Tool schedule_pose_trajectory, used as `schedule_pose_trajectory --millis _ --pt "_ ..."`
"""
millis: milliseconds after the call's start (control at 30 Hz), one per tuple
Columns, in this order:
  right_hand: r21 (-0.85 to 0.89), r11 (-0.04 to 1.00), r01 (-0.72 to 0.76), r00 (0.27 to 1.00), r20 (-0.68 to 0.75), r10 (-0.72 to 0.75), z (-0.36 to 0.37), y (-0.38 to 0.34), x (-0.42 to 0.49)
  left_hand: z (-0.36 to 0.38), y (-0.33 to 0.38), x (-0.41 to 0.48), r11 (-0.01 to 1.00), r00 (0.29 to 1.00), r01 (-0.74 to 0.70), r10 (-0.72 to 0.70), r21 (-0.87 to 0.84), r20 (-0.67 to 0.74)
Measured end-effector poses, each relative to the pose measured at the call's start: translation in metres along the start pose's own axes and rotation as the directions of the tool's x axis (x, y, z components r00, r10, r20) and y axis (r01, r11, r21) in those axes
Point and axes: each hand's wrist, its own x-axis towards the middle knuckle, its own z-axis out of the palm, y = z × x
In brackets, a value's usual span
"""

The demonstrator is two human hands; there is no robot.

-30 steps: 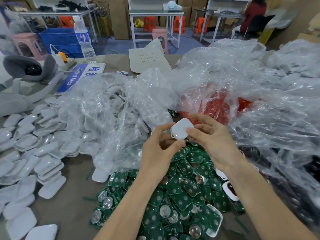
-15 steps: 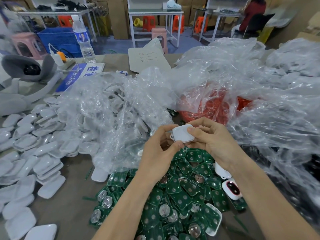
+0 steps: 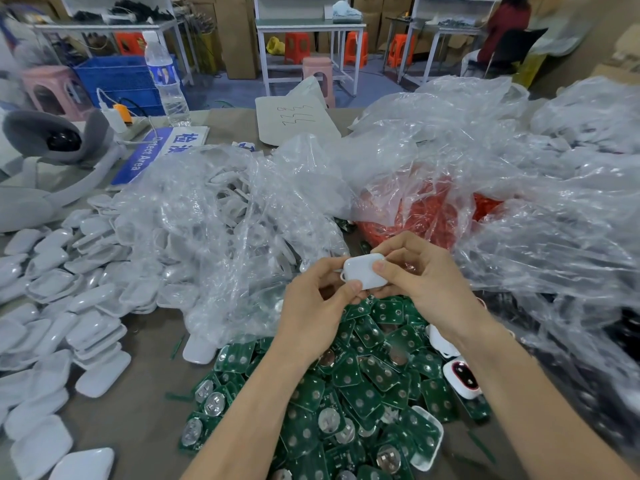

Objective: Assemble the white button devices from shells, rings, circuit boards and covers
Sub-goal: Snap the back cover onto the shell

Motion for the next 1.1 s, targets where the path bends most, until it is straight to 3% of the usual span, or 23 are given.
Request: schedule_pose_trajectory --millis 200,333,533,800,1100 --pt "-0.171 0.984 0.041 0.999 -0.024 -0.046 0.001 -0.003 -0.002 -0.001 -0.002 0.0 0.999 1.0 -0.003 0.003 -0.041 0.013" --pt "-0.177 0.983 0.051 0.999 0.026 -0.047 -0.002 -0.008 -0.004 -0.002 -0.002 0.001 0.992 1.0 0.004 -0.001 -0.122 0.022" --pt "-0.214 0.975 0.066 0.997 0.042 -0.058 -0.005 -0.012 -0.008 0.0 0.0 -0.001 0.994 0.997 -0.068 0.07 -0.081 0.021" --pt "-0.165 0.984 0.072 0.997 0.04 -0.066 -0.004 -0.011 -0.011 0.0 0.001 -0.002 0.993 0.994 -0.109 0.11 -0.039 0.025" --pt "-0.081 0.992 0.1 0.995 0.02 -0.099 -0.004 -0.011 -0.009 -0.003 0.001 -0.002 0.984 0.992 -0.109 0.116 -0.144 0.041"
